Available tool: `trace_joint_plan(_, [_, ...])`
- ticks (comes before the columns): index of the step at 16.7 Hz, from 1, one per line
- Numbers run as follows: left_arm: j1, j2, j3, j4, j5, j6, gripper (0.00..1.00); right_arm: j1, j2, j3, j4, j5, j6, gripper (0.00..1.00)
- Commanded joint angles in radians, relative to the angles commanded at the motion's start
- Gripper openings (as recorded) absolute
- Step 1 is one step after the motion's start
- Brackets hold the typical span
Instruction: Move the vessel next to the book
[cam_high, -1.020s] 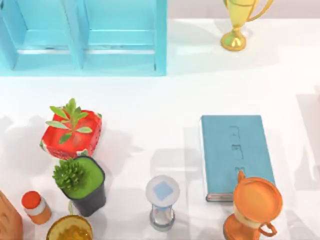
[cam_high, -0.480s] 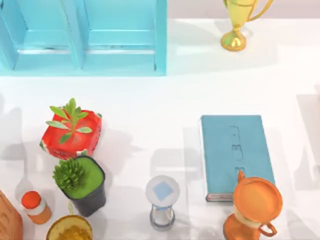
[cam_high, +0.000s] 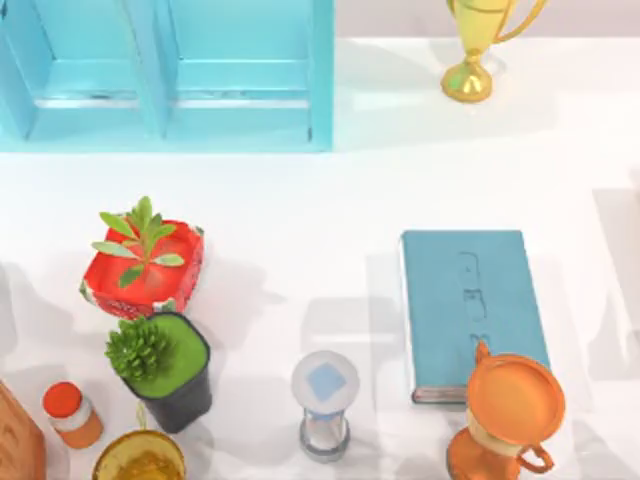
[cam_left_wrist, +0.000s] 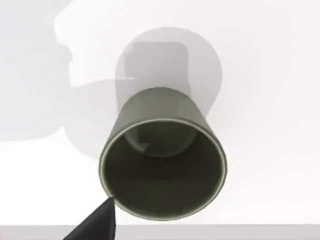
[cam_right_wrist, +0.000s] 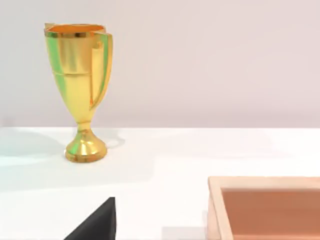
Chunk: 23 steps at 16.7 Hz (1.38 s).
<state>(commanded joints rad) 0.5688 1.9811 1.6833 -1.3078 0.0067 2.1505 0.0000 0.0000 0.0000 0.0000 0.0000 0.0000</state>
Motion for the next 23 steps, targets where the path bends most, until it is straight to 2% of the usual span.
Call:
trace_joint_plan(3, [0.030,0.012,0.055,-0.006,-0.004,0.045,1.00,0.000,0.000,0.000,0.000,0.000,0.000,1.00])
trace_joint_plan(12, [0.052,-0.011,0.007,0.020,-0.004,0.065,1.00,0.000,0.000,0.000,0.000,0.000,0.000,1.00])
trace_joint_plan(17, [0.079,0.013,-0.138,0.189,-0.005,0.094,1.00,0.000,0.000,0.000,0.000,0.000,0.000,1.00])
trace_joint_plan(23, [0.034,0.089,-0.234,0.360,-0.004,0.050,1.00,0.000,0.000,0.000,0.000,0.000,0.000,1.00])
